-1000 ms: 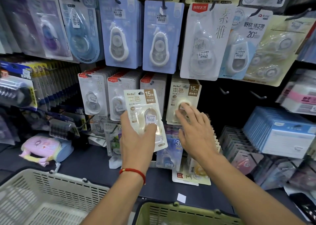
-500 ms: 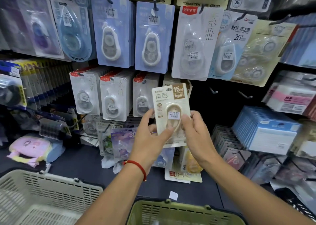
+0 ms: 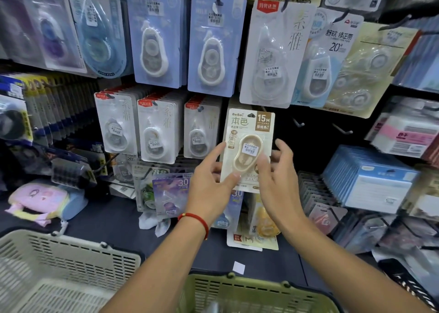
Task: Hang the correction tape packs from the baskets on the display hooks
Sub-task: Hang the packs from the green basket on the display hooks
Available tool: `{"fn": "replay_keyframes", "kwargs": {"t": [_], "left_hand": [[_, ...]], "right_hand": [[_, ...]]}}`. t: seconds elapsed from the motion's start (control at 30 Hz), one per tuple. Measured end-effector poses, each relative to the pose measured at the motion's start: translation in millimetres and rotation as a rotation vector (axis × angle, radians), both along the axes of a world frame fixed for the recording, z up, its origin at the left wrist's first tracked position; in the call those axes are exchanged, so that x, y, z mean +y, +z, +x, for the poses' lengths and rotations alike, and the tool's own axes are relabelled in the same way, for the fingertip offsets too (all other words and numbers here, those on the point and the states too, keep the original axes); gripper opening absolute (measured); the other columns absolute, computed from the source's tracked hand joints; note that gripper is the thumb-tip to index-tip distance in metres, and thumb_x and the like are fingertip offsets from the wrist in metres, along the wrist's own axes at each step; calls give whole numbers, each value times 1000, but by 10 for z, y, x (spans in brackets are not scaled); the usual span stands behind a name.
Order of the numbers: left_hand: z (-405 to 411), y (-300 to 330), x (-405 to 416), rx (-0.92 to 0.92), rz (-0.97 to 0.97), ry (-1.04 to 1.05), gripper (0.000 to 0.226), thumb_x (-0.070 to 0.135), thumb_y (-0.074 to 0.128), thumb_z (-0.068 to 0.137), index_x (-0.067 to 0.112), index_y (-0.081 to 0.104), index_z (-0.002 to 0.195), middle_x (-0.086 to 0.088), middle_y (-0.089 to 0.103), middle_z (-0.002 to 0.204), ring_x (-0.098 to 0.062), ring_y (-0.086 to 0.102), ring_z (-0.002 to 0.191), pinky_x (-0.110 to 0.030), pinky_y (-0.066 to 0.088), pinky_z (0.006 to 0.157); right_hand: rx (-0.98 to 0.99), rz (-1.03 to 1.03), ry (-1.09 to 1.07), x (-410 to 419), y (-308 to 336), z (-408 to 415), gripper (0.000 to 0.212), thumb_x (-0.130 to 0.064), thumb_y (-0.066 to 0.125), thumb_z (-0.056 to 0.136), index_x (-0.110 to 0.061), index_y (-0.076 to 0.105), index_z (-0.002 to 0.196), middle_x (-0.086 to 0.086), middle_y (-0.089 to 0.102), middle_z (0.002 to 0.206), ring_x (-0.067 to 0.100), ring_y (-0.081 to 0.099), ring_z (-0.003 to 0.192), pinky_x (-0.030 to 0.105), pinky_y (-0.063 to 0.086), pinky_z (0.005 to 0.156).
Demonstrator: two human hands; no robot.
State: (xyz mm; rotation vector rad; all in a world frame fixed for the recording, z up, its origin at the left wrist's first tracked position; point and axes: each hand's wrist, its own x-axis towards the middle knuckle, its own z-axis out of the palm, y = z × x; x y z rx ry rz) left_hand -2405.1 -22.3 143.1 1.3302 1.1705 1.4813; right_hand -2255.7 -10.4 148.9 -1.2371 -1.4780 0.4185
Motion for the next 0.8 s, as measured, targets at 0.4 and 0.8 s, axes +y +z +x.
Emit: {"fn": "replay_keyframes", "kwargs": {"t": [0.4,0.8], "left_hand": [[-72,-202,221,140,-5,18,78,6,72,96,45,43,156,5,72,116,-18,71,104,-38,61,95],[-96,-270,133,519,-175,104,41,7,66,92,19,65,131,-8,67,128,-29,64,116,-34,52,96]], "right_hand": [[-939,198,-110,112,-181,115,69,-19,56,101,-22,31,165,8,18,174,30,26,156,44,38,118],[-1059,-275,70,-309,-240,540,47,-25,53,101,-20,54,147,3,41,157,28,48,139,43,48,107]]}}
